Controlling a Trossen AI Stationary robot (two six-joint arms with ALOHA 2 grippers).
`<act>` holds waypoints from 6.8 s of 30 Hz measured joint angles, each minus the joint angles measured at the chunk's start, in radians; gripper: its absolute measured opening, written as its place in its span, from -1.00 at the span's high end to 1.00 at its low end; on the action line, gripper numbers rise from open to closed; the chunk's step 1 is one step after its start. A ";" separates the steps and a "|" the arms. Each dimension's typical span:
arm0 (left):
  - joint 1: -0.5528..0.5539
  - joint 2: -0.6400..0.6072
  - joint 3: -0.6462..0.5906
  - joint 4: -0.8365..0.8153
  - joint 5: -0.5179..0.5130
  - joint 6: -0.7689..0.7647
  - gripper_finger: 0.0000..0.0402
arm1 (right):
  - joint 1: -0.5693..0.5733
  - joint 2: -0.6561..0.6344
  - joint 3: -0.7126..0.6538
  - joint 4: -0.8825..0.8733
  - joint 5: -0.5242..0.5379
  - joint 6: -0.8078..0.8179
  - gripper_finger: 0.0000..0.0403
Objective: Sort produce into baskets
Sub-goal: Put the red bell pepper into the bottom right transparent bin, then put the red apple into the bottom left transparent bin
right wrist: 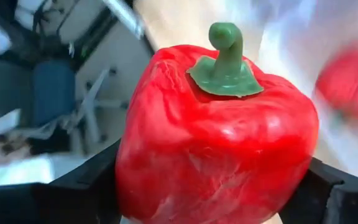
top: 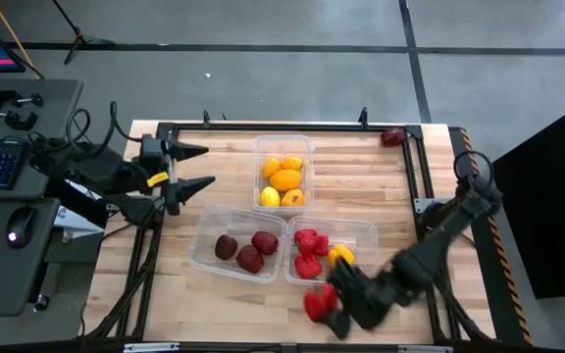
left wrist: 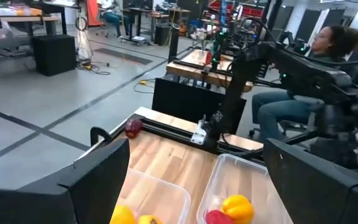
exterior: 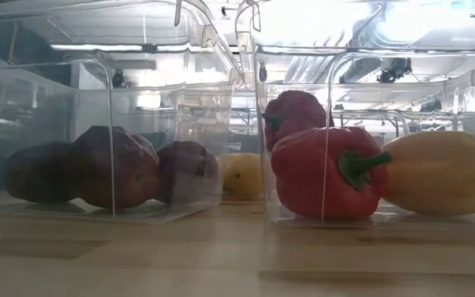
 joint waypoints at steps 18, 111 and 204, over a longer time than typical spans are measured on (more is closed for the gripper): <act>-0.002 0.013 0.000 -0.247 0.099 -0.225 -0.77 | -0.097 -0.163 -0.121 -0.435 0.119 -0.064 -0.49; 0.419 -0.194 -0.673 0.715 0.448 -0.296 -0.77 | -0.812 -0.684 -0.556 -0.226 0.317 0.222 -0.83; 1.295 0.389 -0.180 0.631 1.643 -0.195 -0.77 | -1.202 -0.515 -0.562 0.193 0.104 -0.663 -0.07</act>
